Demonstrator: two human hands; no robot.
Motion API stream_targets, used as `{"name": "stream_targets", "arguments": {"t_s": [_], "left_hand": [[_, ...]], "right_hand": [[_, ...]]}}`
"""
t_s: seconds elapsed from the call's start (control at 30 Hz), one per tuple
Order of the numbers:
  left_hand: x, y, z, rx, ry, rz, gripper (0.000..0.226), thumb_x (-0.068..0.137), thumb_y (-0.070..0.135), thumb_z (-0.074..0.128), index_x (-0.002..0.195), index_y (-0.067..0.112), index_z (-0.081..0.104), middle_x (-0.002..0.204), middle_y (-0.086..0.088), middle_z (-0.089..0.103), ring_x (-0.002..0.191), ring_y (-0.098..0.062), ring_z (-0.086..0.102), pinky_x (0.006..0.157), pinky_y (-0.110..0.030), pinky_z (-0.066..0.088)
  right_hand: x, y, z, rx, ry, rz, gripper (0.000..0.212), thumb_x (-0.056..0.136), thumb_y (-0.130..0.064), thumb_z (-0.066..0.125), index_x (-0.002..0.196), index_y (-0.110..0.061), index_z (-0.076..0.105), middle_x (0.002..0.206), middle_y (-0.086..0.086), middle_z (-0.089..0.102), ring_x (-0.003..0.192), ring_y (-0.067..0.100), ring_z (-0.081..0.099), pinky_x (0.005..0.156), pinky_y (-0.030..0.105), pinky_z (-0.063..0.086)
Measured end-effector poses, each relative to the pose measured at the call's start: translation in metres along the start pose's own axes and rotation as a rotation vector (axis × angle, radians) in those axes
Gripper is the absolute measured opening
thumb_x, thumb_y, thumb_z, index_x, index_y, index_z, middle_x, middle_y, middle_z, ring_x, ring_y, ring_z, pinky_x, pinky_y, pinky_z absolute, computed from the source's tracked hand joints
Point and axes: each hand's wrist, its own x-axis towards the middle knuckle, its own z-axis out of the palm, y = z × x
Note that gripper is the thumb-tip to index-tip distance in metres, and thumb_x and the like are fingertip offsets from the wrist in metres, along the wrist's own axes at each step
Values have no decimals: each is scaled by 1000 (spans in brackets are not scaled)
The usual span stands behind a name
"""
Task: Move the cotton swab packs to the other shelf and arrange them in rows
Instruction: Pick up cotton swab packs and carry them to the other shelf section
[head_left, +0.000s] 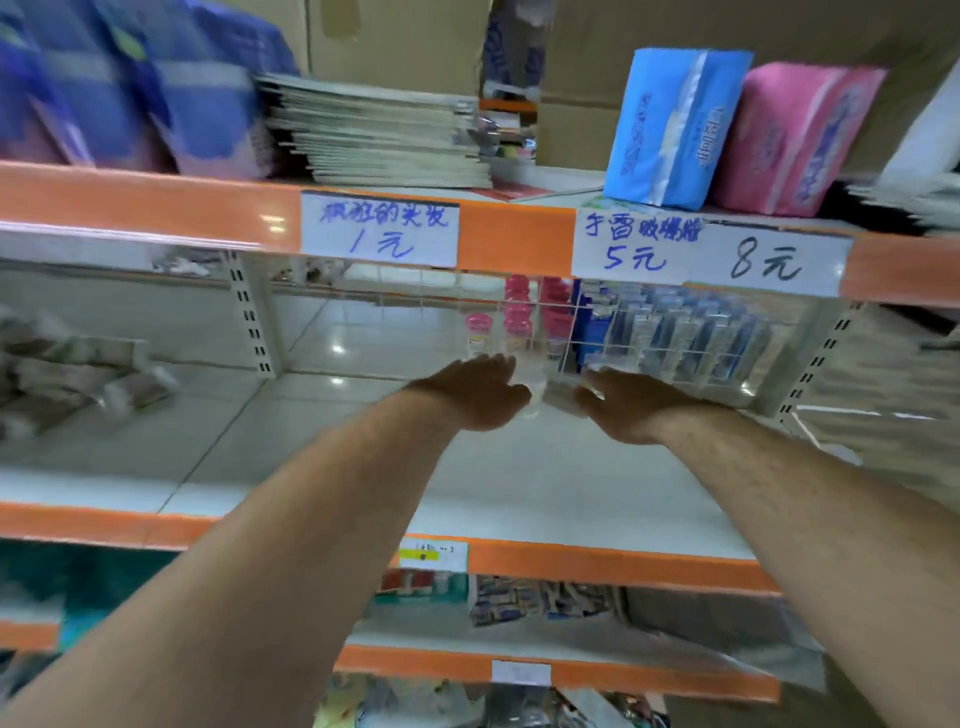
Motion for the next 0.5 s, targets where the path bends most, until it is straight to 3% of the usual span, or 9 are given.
{"name": "stream_targets", "arguments": {"t_s": [0.07,0.17,0.33,0.5], "left_hand": [[-36,-9,-3,24,16,-76,71,97,54,22,158,20,9,165,-2,10,151,-20,14,122,-41,15],[-100,-30,-6,70,-1,-191,69,101,53,23,158,18,7,165,-4,7,151,-19,10,123,-39,10],[-219,-89,-19,56,-9,-385,69,102,49,27,158,12,9,165,-7,7,152,-19,8,122,-38,9],[-325,-147,-29,5,40,-532,67,102,44,26,158,11,7,165,-8,5,152,-21,7,121,-37,8]], "right_hand": [[-8,-20,2,-5,1,-44,53,104,-48,23,148,-19,32,154,12,35,132,28,44,100,36,39],[-19,-63,7,-46,-39,-114,55,105,-45,21,153,-18,21,160,11,23,142,29,29,110,37,31],[-38,-160,14,-25,-30,-296,60,105,-44,23,155,-12,21,162,12,18,148,24,20,116,29,19],[-54,-276,24,-37,-35,-515,58,105,-44,26,154,-14,25,161,9,22,148,21,21,117,28,17]]}}
